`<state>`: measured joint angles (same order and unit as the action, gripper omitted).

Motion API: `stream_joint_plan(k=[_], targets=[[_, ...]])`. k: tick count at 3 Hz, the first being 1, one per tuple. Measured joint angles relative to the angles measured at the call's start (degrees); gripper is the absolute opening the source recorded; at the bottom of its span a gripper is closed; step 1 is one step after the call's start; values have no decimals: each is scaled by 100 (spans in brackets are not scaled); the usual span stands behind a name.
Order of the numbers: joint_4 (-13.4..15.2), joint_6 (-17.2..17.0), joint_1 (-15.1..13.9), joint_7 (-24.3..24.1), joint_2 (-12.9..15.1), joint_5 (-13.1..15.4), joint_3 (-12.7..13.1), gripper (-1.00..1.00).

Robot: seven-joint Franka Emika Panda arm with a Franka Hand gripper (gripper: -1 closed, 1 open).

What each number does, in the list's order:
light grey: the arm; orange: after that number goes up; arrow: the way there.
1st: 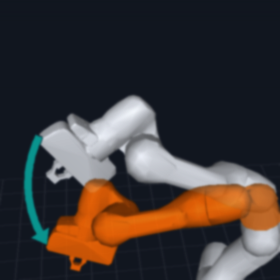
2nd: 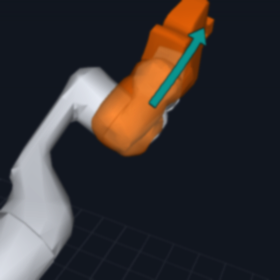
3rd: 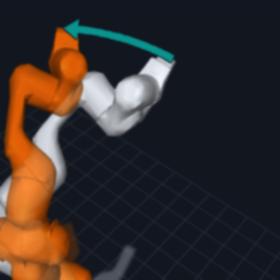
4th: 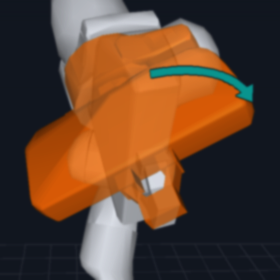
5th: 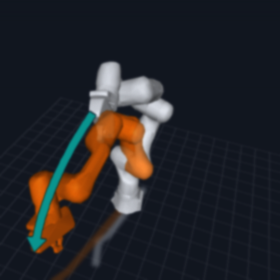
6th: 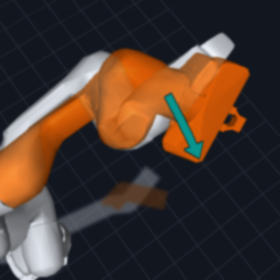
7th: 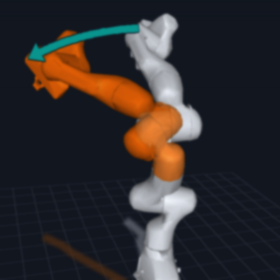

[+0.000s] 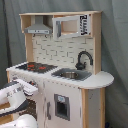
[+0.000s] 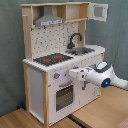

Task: Play with the kitchen

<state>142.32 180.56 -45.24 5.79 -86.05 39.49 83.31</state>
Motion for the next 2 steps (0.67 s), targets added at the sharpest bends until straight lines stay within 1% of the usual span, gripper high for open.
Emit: stream_joint_plan(k=[2], targets=[[-18,-20,-1,1297,-1,0,7,-100]])
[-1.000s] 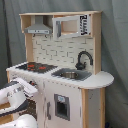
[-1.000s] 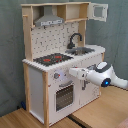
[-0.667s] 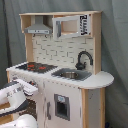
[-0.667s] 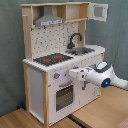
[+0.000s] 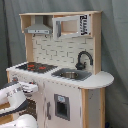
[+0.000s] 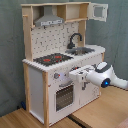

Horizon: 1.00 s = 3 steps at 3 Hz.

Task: Play with the kitchen

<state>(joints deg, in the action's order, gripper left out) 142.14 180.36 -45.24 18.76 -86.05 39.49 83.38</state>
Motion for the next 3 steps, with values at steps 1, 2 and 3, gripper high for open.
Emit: stream_joint_plan(k=[1,2,3], targets=[[-5,-27,-1,397,35,-18,4,-100],[-3,-31,0,347,45,-18,4,100],[5,-26,26,-575,187,-23,16,100]])
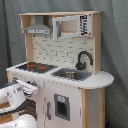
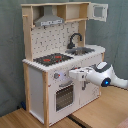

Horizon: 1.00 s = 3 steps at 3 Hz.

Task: Play with the kitchen

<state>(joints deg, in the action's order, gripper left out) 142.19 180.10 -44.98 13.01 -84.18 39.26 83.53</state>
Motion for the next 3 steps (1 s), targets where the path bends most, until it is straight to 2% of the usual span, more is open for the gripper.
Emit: stream_joint_plan(k=[1,2,3], targets=[[0,29,-6,-580,26,-1,29,100],[112,29,123,-1069,31,-3,-256,100],[459,-3,588,-1080,32,-5,-359,100]])
